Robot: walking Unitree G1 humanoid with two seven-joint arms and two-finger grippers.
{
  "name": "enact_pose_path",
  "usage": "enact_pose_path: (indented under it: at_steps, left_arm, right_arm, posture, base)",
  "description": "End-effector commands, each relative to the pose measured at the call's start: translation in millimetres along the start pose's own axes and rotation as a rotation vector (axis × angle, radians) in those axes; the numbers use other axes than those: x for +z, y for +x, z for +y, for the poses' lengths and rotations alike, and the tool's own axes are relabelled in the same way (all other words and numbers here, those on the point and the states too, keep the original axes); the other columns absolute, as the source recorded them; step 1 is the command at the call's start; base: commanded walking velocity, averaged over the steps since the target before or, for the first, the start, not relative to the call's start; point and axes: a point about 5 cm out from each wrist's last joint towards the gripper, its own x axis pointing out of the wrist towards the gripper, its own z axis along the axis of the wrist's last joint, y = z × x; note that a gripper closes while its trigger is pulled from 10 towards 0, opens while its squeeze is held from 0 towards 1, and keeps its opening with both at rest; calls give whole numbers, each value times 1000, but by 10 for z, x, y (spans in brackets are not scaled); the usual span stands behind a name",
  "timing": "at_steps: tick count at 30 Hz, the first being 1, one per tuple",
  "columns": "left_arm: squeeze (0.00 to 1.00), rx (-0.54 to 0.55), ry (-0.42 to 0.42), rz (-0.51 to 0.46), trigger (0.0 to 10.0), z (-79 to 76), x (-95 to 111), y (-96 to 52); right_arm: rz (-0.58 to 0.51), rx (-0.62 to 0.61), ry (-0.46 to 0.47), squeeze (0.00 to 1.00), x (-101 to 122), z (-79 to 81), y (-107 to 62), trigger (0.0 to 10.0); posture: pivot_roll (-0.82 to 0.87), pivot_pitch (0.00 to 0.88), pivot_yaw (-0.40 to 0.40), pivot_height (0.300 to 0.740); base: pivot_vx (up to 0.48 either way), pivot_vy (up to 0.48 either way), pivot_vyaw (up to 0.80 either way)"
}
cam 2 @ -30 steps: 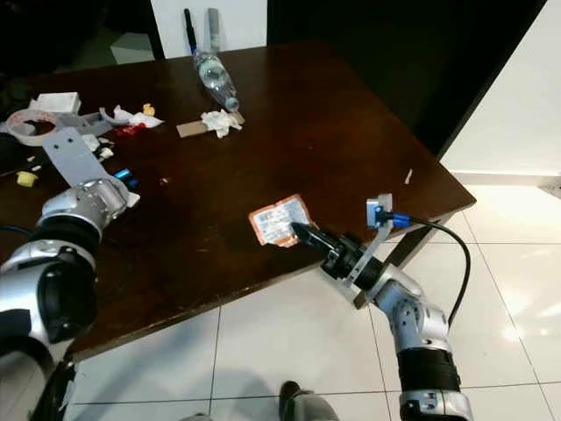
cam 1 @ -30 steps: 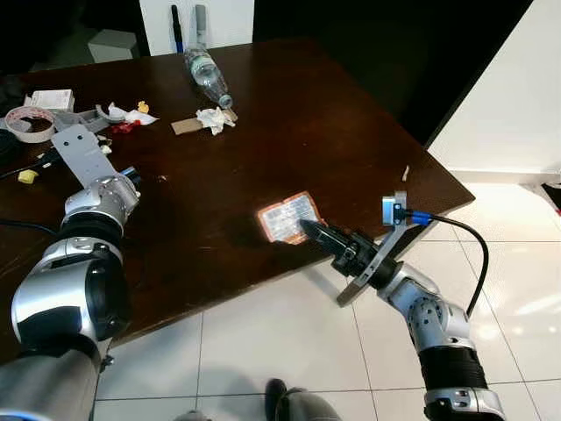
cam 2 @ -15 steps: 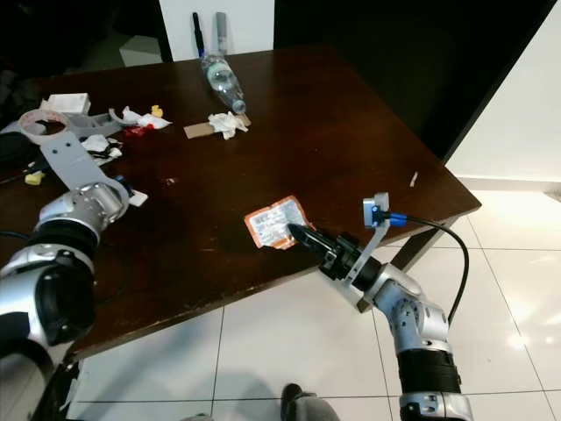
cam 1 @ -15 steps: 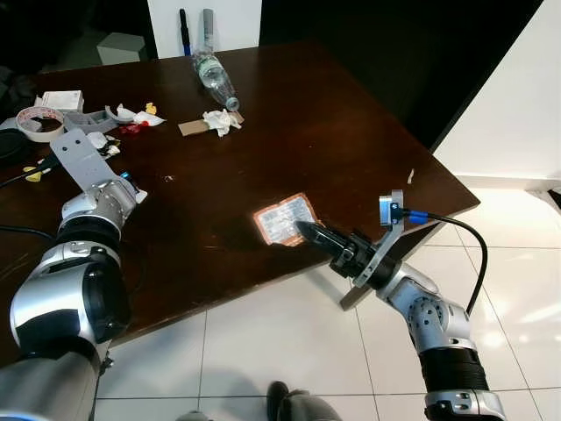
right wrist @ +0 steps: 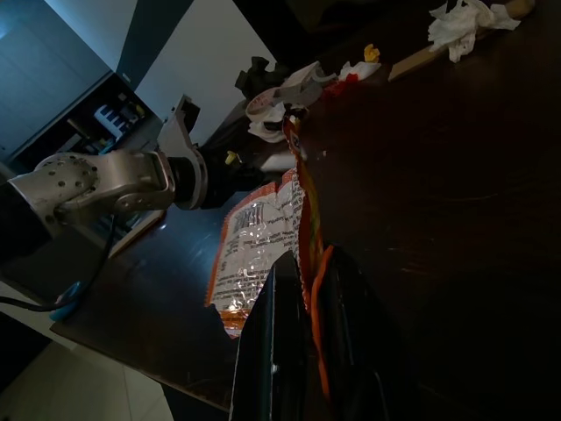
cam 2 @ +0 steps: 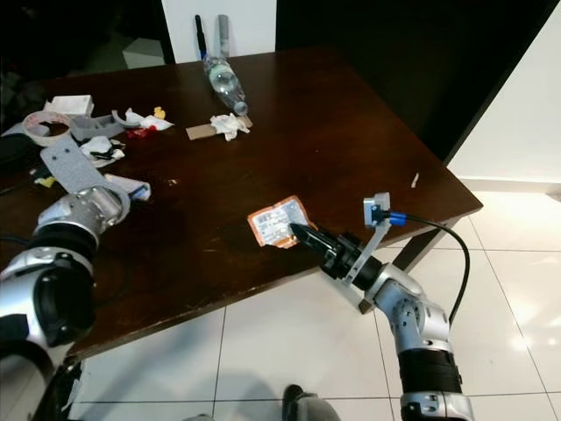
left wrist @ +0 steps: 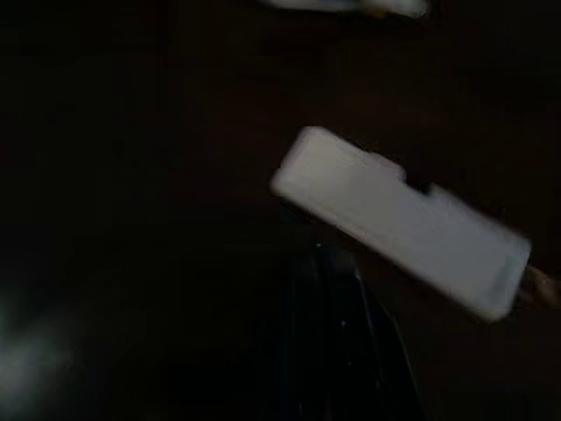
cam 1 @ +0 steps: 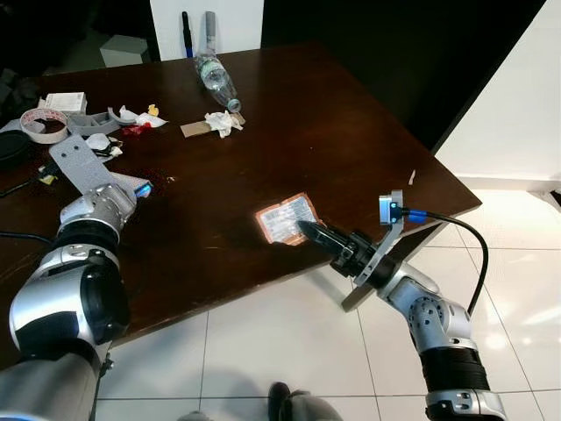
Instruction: Picking trash to rubbish bin
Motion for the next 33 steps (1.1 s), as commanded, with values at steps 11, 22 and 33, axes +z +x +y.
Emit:
enact_pose_path:
  at_steps: [11,22,33]
  left_arm:
    - [0,-312,388,-71,8078,-481,199,-186]
    - [937,-522,912,-419,10000,-548,625,-514]
    - [1000,-567,1465,-279,10000,-110,624,-554]
  right_arm:
    - [5,-36,10,0,-26,-50,-44,10000]
    - [-4,-65,6,0,-15,-75,-53,10000]
    - [29,-123,-3,0,-37,-153,-59,10000]
  posture:
    - [83,255,-63,740]
    - [76,247,-56,740]
    - [76,246,-66,740]
  base:
    - [0,0,0]
    - [0,0,0]
    - [0,0,0]
